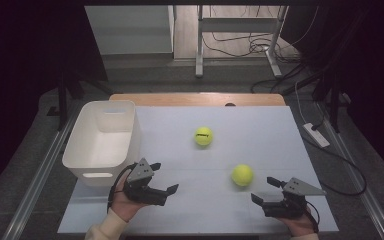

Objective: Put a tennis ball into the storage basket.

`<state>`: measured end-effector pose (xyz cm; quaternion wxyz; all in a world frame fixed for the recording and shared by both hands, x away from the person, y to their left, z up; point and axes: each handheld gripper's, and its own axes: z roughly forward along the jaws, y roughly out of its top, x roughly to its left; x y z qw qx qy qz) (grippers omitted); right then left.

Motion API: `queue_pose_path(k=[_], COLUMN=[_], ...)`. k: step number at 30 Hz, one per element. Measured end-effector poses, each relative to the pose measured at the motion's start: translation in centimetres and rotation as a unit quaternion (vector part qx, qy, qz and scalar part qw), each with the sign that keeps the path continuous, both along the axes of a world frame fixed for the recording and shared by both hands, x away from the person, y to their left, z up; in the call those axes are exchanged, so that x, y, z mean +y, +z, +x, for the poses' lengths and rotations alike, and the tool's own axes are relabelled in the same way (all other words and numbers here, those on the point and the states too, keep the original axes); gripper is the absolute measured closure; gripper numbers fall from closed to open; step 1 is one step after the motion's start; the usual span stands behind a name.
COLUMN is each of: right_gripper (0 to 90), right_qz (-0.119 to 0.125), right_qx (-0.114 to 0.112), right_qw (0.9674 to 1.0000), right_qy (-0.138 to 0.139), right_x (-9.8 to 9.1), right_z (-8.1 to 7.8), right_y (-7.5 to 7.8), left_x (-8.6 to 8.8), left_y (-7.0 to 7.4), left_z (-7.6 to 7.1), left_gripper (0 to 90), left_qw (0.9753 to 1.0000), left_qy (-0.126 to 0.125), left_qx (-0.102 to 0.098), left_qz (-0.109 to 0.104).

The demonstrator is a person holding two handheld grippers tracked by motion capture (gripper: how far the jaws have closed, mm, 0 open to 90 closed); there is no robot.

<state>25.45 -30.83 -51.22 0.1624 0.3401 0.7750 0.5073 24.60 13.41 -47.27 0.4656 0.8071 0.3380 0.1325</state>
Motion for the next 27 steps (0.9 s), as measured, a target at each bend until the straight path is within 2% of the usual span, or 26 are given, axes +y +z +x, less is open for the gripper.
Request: queue_pose_path(k=[11,15,23,27], right_gripper=[10.7,10.8,10.8,10.8], right_qz=[0.008,0.009,0.004,0.027], right_qx=[0.003,0.001,-0.002,-0.004], right_qw=[1.0000,1.0000,0.9999,0.9996], right_qy=[0.002,0.002,0.009,0.011], right_x=[0.0,0.1,0.6,0.3], right_z=[0.3,0.3,0.5,0.4], right_y=[-0.1,0.0,0.0,0.3], left_x=[-0.5,-0.8,-1.5,-2.0], left_y=[0.4,0.4,1.2,1.6], left_z=[0.9,1.4,2.8,3.5], left_gripper=[9.1,9.2,9.1,9.0], left_qw=[1.0000,0.9998,0.9995,0.9994], left_qy=[0.007,0.012,0.023,0.024], left_qx=[0.002,0.012,0.013,0.011], left_qz=[0.005,0.010,0.020,0.024])
